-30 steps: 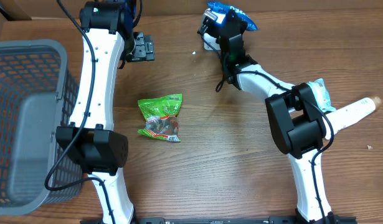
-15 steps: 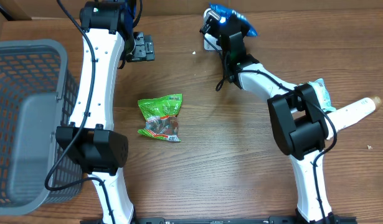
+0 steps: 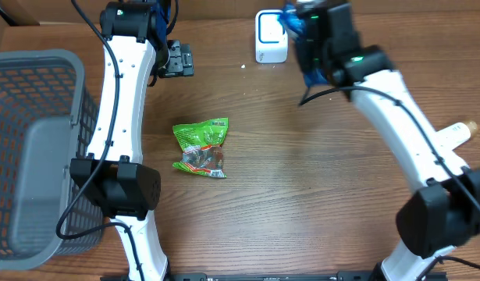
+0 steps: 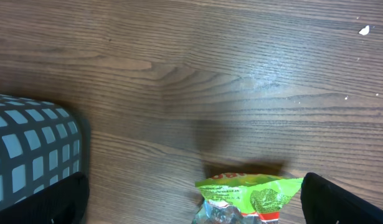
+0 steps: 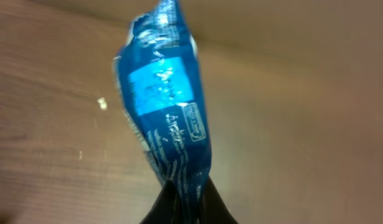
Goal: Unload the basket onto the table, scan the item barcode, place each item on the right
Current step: 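Carry the blue snack bar to the right side and release it, then move the right gripper to the green snack bag and grasp it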
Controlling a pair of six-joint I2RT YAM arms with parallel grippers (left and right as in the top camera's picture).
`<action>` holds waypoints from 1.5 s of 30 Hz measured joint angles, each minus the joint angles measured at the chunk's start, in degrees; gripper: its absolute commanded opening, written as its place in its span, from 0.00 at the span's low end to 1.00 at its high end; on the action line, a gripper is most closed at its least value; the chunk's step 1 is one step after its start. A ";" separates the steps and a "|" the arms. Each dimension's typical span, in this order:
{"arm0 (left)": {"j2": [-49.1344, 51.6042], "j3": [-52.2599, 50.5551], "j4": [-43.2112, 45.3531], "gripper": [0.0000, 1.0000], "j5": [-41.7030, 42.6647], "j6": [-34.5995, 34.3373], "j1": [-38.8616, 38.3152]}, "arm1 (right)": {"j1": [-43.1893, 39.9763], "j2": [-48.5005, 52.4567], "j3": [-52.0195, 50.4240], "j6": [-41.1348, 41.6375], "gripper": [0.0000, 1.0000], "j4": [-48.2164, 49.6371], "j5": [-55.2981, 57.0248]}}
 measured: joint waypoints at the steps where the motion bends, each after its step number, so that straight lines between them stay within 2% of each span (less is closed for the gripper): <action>1: 0.00 0.00 0.02 1.00 0.00 0.00 0.00 | -1.68 0.02 0.04 4.11 0.04 -3.69 -0.79; 4: 0.00 0.00 0.02 1.00 0.00 0.00 0.00 | -7.08 1.38 -0.28 14.14 0.04 -13.07 -2.10; 7: 0.00 0.00 0.02 1.00 0.00 0.00 0.02 | -13.20 2.36 -0.68 21.53 0.04 -17.70 -2.97; 14: 0.00 0.00 0.02 1.00 0.00 0.00 0.00 | -27.02 2.38 -1.57 31.54 0.04 -19.54 -0.96; 17: 0.00 0.00 0.02 1.00 0.00 0.00 0.02 | -30.42 2.38 -2.43 33.35 0.09 -19.65 -0.37; 18: 0.00 0.00 0.00 1.00 0.00 0.00 0.02 | -31.21 2.38 -2.69 33.73 0.13 -19.76 -0.28; 19: 0.00 0.00 0.02 1.00 0.00 0.00 0.00 | -31.89 2.38 -2.91 34.38 0.32 -19.78 -0.28; 21: 0.00 0.00 0.02 1.00 0.00 0.00 0.00 | -32.46 2.38 -3.17 34.75 0.51 -19.89 -0.31; 23: 0.00 0.00 0.02 0.99 0.00 0.00 0.02 | -32.63 2.38 -3.17 34.97 0.78 -20.22 -0.26; 25: 0.00 0.00 0.02 1.00 0.00 0.00 0.00 | -32.61 2.38 -3.19 35.01 0.89 -20.41 -0.31; 27: 0.00 0.00 0.00 0.99 -0.02 0.00 0.02 | -32.59 2.38 -3.19 35.19 0.96 -20.59 -0.35; 30: 0.00 0.00 0.02 0.99 0.00 0.00 0.02 | -32.59 2.38 -3.19 33.83 0.96 -20.79 -2.12; 32: 0.00 0.00 0.00 1.00 0.00 0.00 0.02 | -32.63 2.38 -3.19 31.26 0.89 -20.92 -6.27; 34: 0.00 0.00 0.02 1.00 0.00 0.00 0.02 | -32.63 2.38 -3.15 27.87 0.87 -21.11 -13.31; 38: 0.00 0.00 0.02 1.00 0.00 0.00 0.02 | -31.43 2.38 -3.13 23.10 0.88 -20.87 -26.97; 41: 0.00 0.00 0.02 1.00 -0.02 0.00 0.00 | -27.50 2.38 -3.08 21.35 0.93 -20.20 -32.70; 45: 0.00 0.00 0.70 1.00 0.00 0.00 0.00 | -18.08 2.38 -3.08 20.17 0.90 -17.00 -36.04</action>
